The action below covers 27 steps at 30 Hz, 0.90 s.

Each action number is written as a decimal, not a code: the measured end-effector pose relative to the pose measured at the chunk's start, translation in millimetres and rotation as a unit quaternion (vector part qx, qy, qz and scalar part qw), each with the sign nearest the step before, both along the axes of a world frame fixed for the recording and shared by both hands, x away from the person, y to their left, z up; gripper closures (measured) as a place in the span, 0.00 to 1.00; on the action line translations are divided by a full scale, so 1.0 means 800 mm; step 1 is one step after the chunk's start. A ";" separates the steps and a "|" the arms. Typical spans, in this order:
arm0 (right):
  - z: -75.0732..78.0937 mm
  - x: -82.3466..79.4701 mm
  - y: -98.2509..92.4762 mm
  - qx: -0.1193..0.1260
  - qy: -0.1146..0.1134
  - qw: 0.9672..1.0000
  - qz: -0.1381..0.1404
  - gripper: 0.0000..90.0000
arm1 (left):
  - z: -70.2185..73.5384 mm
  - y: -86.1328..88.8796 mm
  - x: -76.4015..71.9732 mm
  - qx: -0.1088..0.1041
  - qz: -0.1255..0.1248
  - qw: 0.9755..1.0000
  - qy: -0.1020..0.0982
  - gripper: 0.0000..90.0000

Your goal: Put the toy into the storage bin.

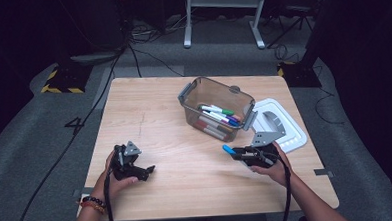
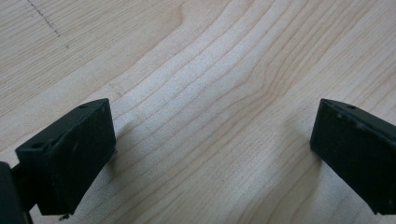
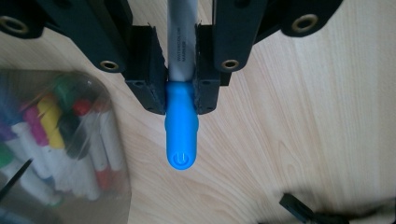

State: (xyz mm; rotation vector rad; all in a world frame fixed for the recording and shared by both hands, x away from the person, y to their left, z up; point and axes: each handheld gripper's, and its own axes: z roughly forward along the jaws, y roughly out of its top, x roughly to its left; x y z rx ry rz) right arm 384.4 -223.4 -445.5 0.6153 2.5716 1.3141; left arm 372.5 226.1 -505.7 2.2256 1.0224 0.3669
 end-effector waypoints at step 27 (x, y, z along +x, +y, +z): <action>0.118 -0.003 0.006 0.035 -0.049 0.998 -0.012 0.83 | 0.000 0.000 -0.001 0.002 0.004 1.000 -0.002 0.01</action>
